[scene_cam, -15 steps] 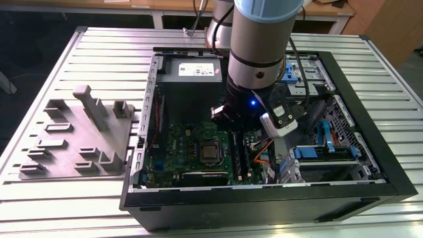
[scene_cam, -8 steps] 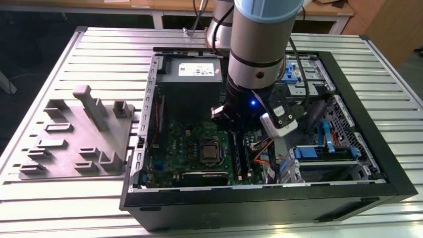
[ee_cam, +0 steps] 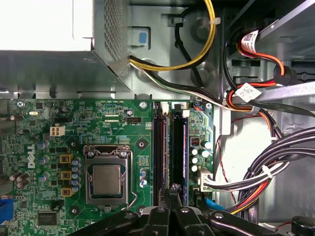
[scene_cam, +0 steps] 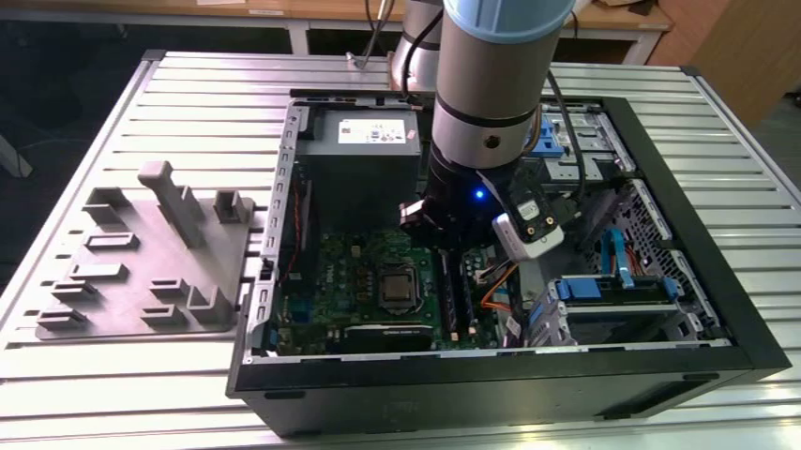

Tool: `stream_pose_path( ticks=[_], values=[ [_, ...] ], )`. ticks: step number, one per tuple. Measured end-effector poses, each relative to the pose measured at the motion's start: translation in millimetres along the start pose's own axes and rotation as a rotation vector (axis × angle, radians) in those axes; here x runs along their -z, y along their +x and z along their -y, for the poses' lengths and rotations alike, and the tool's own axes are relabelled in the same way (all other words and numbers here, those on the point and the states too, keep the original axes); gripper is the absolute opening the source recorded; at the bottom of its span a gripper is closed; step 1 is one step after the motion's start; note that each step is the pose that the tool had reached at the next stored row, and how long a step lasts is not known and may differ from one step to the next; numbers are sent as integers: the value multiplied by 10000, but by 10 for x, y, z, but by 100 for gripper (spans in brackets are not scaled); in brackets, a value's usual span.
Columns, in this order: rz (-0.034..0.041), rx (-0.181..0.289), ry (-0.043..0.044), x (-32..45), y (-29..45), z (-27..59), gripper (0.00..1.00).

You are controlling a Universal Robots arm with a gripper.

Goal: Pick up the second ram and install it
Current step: 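Press down the second ram until it locks into place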

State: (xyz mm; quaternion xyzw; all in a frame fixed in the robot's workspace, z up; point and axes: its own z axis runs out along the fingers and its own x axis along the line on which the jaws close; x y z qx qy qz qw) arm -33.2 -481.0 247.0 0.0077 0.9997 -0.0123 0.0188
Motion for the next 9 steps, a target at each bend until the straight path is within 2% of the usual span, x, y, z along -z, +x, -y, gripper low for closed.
stream_pose_path(
  ticks=[6, 9],
  values=[
    [0, -1, -9, 0, 0, -9, 10],
    [-2, -3, -105, -1, 1, -25, 10]
  ],
)
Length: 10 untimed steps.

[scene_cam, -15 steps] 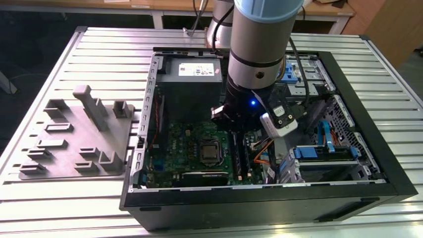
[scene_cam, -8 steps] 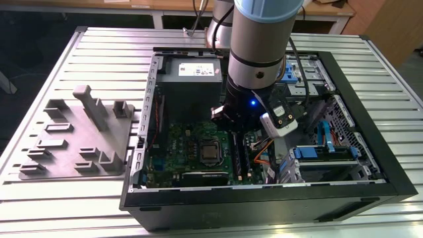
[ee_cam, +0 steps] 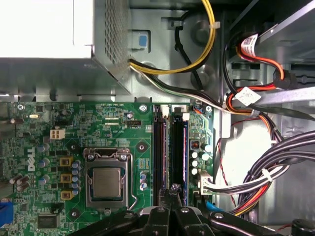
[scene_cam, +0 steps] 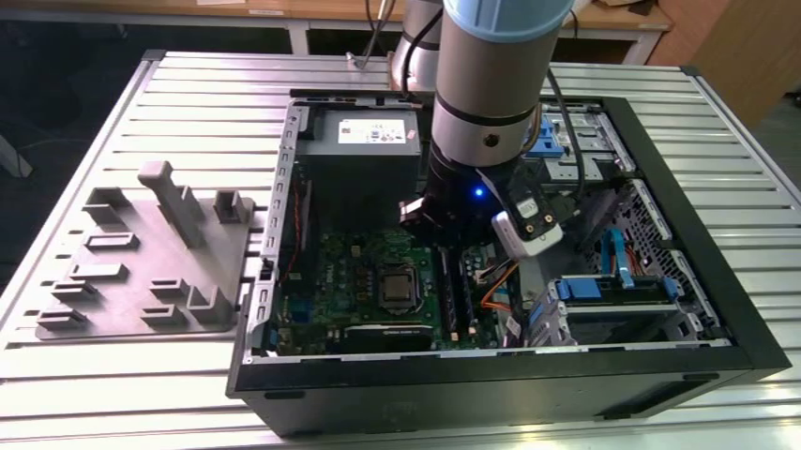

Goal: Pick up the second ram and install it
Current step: 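Press down the second ram until it locks into place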

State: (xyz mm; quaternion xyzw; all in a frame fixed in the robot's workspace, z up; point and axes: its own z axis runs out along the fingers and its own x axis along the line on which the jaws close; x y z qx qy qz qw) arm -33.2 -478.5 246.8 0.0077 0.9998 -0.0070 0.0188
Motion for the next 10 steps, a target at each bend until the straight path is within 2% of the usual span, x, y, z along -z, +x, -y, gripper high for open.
stream_pose_path(
  ticks=[3, 10],
  values=[
    [0, -4, -73, -1, 0, -13, 10],
    [-2, -8, -75, -2, 1, -28, 10]
  ],
)
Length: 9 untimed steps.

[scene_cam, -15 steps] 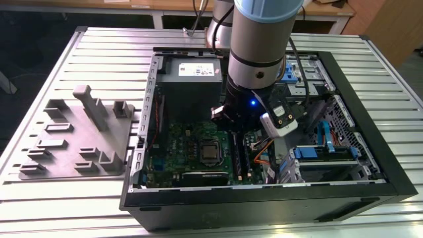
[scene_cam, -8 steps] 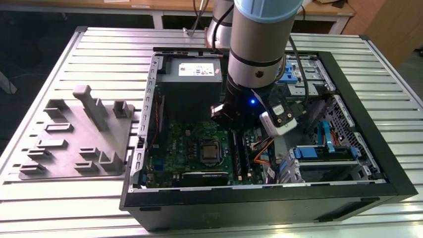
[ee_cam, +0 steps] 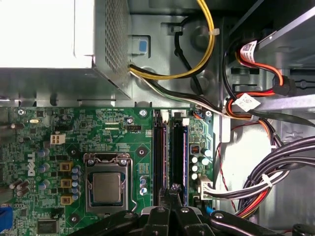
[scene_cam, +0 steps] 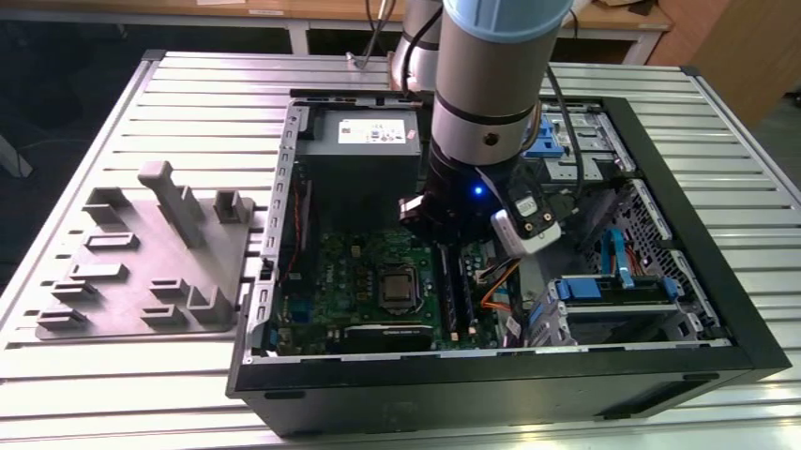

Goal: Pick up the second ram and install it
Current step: 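Press down the second ram until it locks into place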

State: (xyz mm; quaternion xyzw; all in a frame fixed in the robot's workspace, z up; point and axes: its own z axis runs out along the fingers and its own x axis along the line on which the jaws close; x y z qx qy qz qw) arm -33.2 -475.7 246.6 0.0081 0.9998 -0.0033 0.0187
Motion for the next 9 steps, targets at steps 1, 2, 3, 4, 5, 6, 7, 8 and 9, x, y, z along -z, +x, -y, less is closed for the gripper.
stream_pose_path(
  ticks=[1, 2, 3, 4, 5, 6, 7, 8, 9],
  values=[
    [0, 0, -1, -1, -1, -4, 10],
    [0, 1, -1, -2, -4, -5, 10],
    [0, 0, 0, -2, -12, -5, 10],
    [0, 0, -2, -3, -23, -5, 10],
    [0, 1, -2, -3, -27, -5, 10],
    [0, 0, -1, -4, -27, -7, 10],
    [0, 0, 0, -4, -27, -14, 10],
    [0, -1, 1, -4, -27, -24, 10],
    [0, -3, -1, -6, -27, -37, 10]
  ],
)
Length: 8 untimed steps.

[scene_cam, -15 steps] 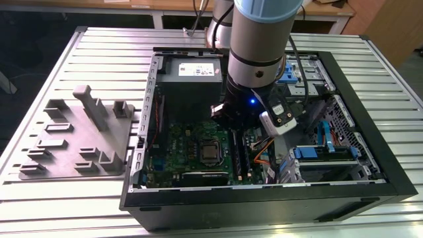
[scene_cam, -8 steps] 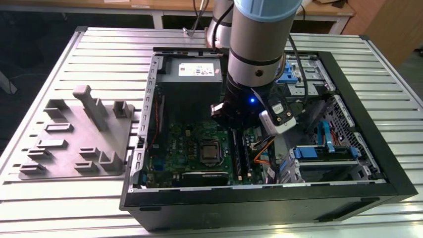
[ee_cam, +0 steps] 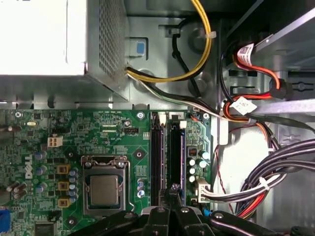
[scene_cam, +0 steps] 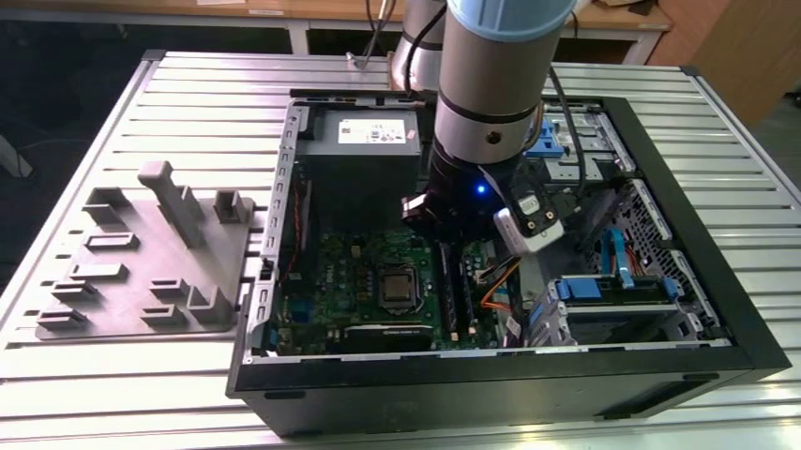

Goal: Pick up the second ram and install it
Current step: 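Press down the second ram until it locks into place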

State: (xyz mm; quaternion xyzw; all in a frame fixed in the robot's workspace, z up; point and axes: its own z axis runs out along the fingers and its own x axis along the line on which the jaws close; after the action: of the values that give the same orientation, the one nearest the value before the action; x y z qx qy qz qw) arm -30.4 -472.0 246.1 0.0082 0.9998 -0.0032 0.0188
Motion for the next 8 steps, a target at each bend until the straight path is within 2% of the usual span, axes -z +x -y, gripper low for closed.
stream_pose_path(
  ticks=[1, 4, 8],
  values=[
    [1, -12, -3, -5, 2, -125, 10],
    [1, -12, -1, 52, 0, -125, 10],
    [-2, -13, 4, 216, -6, -124, 10]
  ],
)
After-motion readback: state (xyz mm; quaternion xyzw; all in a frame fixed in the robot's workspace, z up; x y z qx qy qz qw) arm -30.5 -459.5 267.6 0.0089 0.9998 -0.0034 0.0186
